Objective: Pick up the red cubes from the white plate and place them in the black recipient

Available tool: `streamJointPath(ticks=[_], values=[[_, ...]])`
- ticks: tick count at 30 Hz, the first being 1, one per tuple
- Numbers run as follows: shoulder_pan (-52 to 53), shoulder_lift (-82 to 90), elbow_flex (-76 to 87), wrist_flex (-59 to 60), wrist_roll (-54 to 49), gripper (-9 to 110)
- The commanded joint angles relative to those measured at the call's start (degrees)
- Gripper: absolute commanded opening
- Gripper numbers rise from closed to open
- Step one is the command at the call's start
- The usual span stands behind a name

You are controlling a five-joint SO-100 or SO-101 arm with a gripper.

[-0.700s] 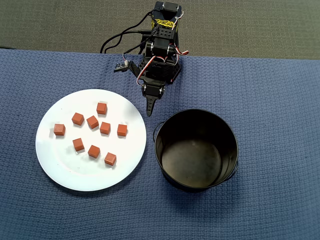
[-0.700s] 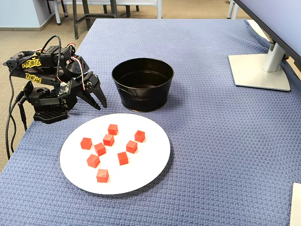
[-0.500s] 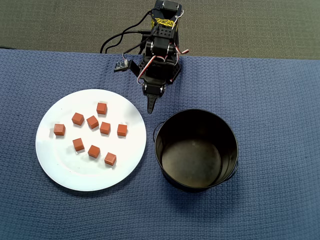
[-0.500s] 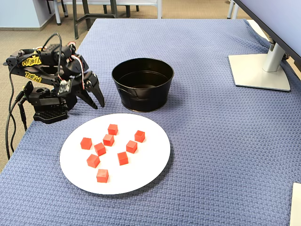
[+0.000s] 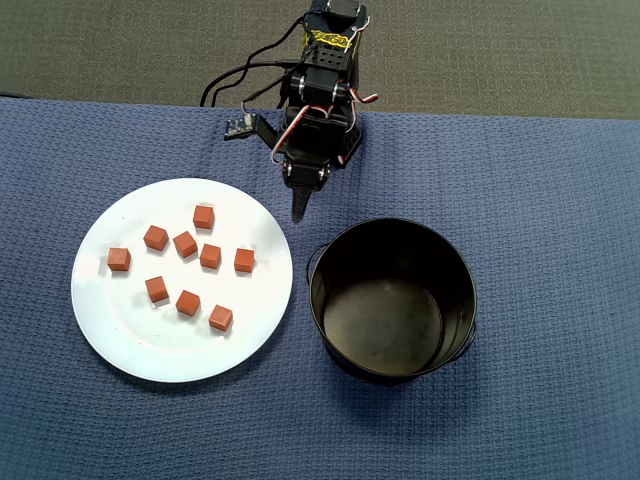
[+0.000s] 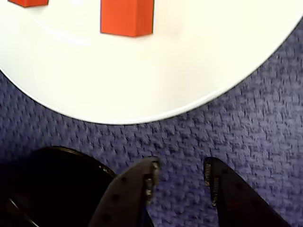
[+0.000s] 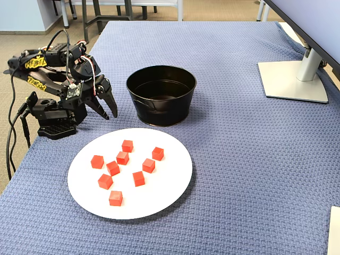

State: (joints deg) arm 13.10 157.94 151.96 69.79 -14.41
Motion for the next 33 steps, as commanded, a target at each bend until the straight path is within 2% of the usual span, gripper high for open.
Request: streamJointPath(ticks=[1,10,17,33], values=[[4.7,-9.1,-7.4,-4.6,-8.3,10],[13.1,-34.7,-21.1,-9.7,-13.5,18],[14.6,-39.6,-25.2,-7.2,-22.1,20],[16.5,-55.1,-30.8,-18.1,-25.1,18]])
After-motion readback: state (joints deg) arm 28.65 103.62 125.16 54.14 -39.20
